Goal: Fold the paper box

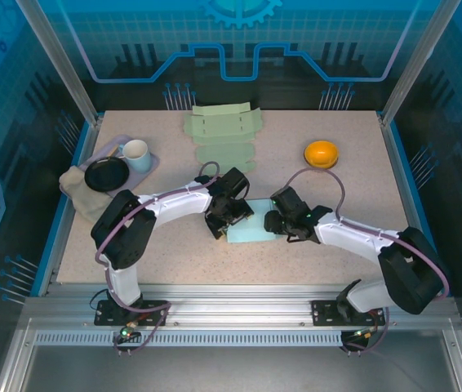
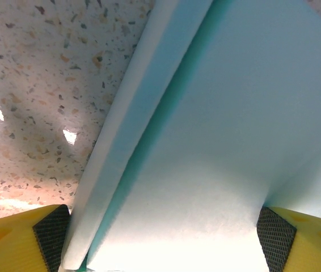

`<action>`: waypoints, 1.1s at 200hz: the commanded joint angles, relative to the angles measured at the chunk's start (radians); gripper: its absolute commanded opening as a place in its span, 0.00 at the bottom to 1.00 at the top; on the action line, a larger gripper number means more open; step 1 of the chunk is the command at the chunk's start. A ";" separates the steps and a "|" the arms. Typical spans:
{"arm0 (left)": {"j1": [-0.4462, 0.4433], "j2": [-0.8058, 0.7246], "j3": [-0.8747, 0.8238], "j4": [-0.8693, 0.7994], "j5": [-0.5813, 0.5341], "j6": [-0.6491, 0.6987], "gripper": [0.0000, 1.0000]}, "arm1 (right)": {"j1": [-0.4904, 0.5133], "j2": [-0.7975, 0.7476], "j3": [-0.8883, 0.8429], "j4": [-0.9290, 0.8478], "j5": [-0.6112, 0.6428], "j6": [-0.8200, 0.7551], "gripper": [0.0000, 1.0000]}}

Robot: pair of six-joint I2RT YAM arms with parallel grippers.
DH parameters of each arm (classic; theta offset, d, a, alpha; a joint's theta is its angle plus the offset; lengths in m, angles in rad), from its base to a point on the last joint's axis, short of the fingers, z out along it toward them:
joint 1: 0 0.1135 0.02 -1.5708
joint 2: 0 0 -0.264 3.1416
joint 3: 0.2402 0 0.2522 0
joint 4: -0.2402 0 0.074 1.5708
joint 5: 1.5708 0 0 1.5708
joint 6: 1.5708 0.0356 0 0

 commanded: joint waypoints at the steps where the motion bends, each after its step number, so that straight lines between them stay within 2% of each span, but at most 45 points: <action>1: 0.006 0.034 -0.028 -0.012 -0.030 0.007 0.89 | 0.028 -0.023 -0.004 -0.104 -0.019 -0.017 0.43; 50: 0.007 0.028 -0.034 -0.016 -0.034 0.007 0.89 | 0.029 -0.033 -0.057 0.014 -0.080 -0.007 0.43; 116: 0.006 0.016 -0.051 -0.011 -0.035 -0.002 0.88 | 0.028 0.005 -0.035 0.030 -0.218 0.064 0.42; 220: 0.006 0.018 -0.051 -0.012 -0.037 -0.003 0.89 | 0.026 -0.033 -0.063 0.018 -0.117 -0.017 0.38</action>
